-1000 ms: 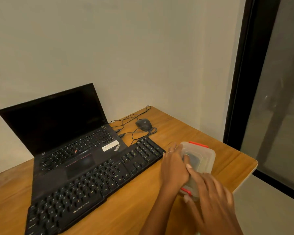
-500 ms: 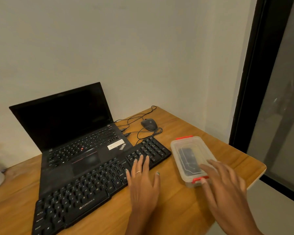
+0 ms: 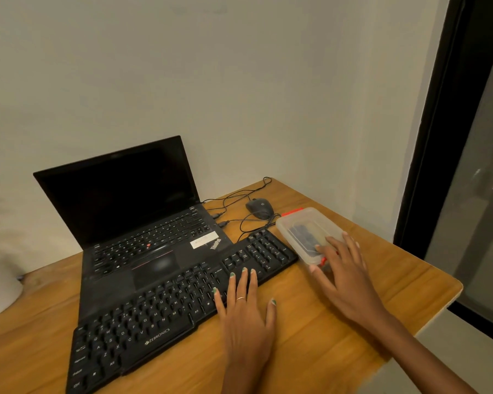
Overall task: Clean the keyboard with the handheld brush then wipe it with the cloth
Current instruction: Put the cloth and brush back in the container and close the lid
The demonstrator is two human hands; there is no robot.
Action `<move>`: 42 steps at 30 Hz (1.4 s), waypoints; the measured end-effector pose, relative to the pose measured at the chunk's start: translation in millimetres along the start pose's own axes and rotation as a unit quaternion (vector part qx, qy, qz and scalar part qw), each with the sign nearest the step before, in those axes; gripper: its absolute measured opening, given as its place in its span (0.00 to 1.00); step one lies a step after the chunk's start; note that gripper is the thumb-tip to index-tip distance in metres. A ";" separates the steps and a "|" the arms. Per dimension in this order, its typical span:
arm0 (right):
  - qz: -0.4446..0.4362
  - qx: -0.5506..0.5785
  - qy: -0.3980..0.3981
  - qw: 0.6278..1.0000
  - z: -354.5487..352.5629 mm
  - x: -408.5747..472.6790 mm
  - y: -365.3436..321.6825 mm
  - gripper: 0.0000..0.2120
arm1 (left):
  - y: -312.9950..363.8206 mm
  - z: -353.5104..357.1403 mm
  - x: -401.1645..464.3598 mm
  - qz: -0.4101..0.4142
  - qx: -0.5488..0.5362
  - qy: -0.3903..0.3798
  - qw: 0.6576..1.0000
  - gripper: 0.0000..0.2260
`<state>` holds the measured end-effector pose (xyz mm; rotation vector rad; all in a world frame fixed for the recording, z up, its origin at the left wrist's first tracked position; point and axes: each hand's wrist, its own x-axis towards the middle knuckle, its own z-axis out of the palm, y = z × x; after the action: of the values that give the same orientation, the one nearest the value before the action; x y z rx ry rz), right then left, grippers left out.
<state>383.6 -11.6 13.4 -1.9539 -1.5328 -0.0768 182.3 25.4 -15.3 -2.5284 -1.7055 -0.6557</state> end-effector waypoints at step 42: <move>-0.160 0.000 -0.006 0.987 50.7 -28.9 -81.7 0.19 | 4.6 -12.7 -21.3 -0.019 -0.045 0.072 0.996 0.22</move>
<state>285.0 -1.1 -2.3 -1.6946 -1.8416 -0.1992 175.5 1.6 -10.3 -2.4429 -1.7178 -0.9132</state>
